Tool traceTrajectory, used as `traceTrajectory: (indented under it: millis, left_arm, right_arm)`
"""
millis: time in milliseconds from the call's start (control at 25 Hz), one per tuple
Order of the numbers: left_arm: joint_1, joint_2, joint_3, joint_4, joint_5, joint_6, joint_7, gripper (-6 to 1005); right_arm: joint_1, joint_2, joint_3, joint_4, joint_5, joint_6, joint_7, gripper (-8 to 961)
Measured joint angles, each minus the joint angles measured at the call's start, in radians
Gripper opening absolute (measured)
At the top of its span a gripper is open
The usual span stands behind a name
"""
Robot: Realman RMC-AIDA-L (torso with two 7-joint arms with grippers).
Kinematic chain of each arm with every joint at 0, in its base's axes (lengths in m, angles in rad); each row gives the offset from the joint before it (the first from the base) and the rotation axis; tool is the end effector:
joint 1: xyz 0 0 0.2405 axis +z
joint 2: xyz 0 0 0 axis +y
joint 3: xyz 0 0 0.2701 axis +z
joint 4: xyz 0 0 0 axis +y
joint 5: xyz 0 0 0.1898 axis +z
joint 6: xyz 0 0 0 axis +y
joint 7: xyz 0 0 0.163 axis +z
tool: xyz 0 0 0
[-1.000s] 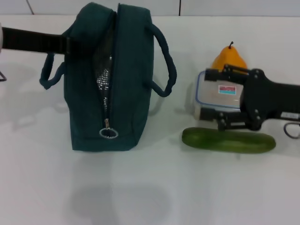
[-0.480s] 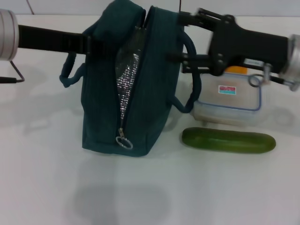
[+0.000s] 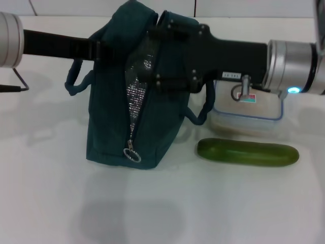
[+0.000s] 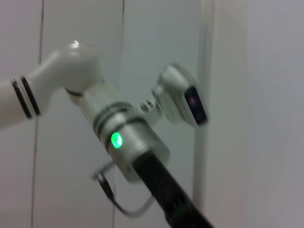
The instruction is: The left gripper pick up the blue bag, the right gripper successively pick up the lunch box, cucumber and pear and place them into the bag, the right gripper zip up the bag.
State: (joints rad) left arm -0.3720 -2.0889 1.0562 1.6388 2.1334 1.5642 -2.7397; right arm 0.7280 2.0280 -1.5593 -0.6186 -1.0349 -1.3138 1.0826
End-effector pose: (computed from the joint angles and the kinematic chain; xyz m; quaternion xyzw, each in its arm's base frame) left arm -0.1807 0.3268 0.0499 -0.8499 -0.4690 -0.1440 0.1922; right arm 0.0980 0.3569 -0.0608 -0.9231 -0.0230 0.3756 0.0785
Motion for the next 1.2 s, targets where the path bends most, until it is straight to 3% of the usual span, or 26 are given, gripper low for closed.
traceTrajectory:
  millis: [560, 800, 960, 1200]
  left_arm:
    - [0.018, 0.0, 0.001, 0.052, -0.013, -0.012, -0.019, 54]
    - [0.027, 0.0, 0.002, 0.05, -0.033, -0.012, -0.021, 54]
    - [0.037, -0.001, 0.003, 0.042, -0.031, -0.013, -0.019, 54]
    - [0.047, -0.002, 0.004, 0.041, -0.031, -0.015, -0.02, 54]
  right_arm:
    - [-0.035, 0.0, -0.036, 0.152, -0.006, 0.206, -0.001, 878]
    - [-0.028, 0.0, -0.136, 0.151, 0.067, 0.32, 0.009, 878]
    - [-0.04, 0.0, -0.152, 0.127, 0.093, 0.3, 0.005, 877]
    - [-0.146, -0.009, -0.08, 0.017, 0.095, 0.173, 0.002, 877]
